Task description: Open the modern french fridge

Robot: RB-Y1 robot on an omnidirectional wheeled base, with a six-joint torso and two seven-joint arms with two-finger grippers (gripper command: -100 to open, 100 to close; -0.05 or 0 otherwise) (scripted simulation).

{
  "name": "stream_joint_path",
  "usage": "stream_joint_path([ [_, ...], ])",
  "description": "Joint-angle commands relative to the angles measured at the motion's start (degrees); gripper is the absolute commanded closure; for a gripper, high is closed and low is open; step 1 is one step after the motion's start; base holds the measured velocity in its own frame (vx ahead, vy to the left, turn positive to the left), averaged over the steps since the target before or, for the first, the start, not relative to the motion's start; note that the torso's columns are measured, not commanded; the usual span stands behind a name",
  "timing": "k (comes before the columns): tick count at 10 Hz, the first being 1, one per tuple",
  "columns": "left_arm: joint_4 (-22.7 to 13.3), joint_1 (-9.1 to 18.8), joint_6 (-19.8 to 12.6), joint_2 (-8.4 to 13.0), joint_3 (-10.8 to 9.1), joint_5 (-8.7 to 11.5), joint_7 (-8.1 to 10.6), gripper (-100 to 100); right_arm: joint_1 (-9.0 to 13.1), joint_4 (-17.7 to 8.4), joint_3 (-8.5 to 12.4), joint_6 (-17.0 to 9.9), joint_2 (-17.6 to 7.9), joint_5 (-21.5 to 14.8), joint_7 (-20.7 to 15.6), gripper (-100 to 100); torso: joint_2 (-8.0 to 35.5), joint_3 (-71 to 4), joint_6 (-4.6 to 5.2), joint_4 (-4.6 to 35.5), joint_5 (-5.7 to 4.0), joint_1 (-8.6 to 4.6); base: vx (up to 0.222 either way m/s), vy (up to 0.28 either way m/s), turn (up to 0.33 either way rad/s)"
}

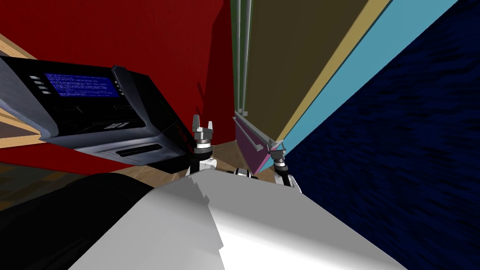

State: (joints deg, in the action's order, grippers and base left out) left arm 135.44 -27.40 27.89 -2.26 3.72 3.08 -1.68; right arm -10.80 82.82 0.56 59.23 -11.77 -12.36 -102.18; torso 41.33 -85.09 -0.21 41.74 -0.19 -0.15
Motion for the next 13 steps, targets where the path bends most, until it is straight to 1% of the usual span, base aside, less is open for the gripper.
stream_joint_path([
  [1, 0.0, 0.0, 0.0, 0.0, 0.00, 0.0, 0.00, 0, 0.3, -2.3, -0.1, 0.0, -0.1, -0.6, -4.2, -100, -0.1, -0.1, -0.01, -0.1, -0.05, -0.04, -0.002, 0.006, 0.007],
  [2, 0.0, 0.0, 0.0, 0.0, 0.00, 0.0, 0.00, 0, 0.7, -4.8, -0.1, 0.9, 0.0, -1.6, -5.9, -100, -0.2, -0.1, 0.00, -0.1, -0.02, -0.07, 0.011, 0.005, -0.019],
  [4, 0.0, 0.0, 0.0, 0.0, 0.00, 0.0, 0.00, 0, 0.7, -4.8, -0.1, 0.9, 0.0, -1.6, -8.9, -100, -0.4, -0.2, -0.07, -0.2, -0.05, -0.04, 0.005, 0.003, -0.008],
  [5, 0.0, 0.0, 0.0, 0.0, 0.00, 0.0, 0.00, 0, 1.0, -6.8, -0.2, 1.9, 0.2, -2.6, -10.4, -100, -0.4, -0.2, -0.06, -0.3, -0.05, -0.06, 0.005, 0.007, -0.005],
  [7, 0.0, 0.0, 0.0, 0.0, 0.00, 0.0, 0.00, 0, 1.0, -7.3, -0.2, 1.9, 0.2, -2.6, -13.4, -100, -0.5, -0.3, -0.11, -0.2, -0.08, -0.04, 0.009, 0.008, -0.021],
  [8, 0.0, 0.0, 0.0, 0.0, 0.00, 0.0, 0.00, 0, 1.3, -9.0, -0.2, 2.8, 0.4, -3.6, -15.3, -100, -0.4, -0.2, -0.20, -0.2, -0.07, 0.02, 0.012, -0.003, -0.009],
  [9, 0.0, 0.0, 0.0, 0.0, 0.00, 0.0, 0.00, 0, 1.3, -9.6, -0.2, 2.8, 0.4, -3.6, -17.1, -100, -0.4, -0.2, -0.29, -0.2, -0.09, 0.08, 0.007, -0.003, 0.008],
  [10, 0.0, 0.0, 0.0, 0.0, 0.00, 0.0, 0.00, 0, 1.3, -9.6, -0.2, 2.8, 0.4, -3.6, -17.7, -100, -0.5, -0.2, -0.22, -0.2, -0.04, 0.08, 0.000, 0.000, 0.000],
  [11, 0.0, 0.0, 0.0, 0.0, 0.00, 0.0, 0.00, 0, 1.6, -11.5, -0.3, 3.6, 0.7, -4.5, -19.6, -100, -0.5, -0.3, -0.17, -0.3, -0.03, 0.06, 0.002, -0.003, -0.024],
  [13, 0.0, 0.0, 0.0, 0.0, 0.00, 0.0, 0.00, 0, 1.6, -11.9, -0.3, 3.6, 0.7, -4.5, -21.9, -100, -0.7, -0.4, -0.23, -0.3, -0.06, 0.07, 0.007, -0.001, 0.008],
])
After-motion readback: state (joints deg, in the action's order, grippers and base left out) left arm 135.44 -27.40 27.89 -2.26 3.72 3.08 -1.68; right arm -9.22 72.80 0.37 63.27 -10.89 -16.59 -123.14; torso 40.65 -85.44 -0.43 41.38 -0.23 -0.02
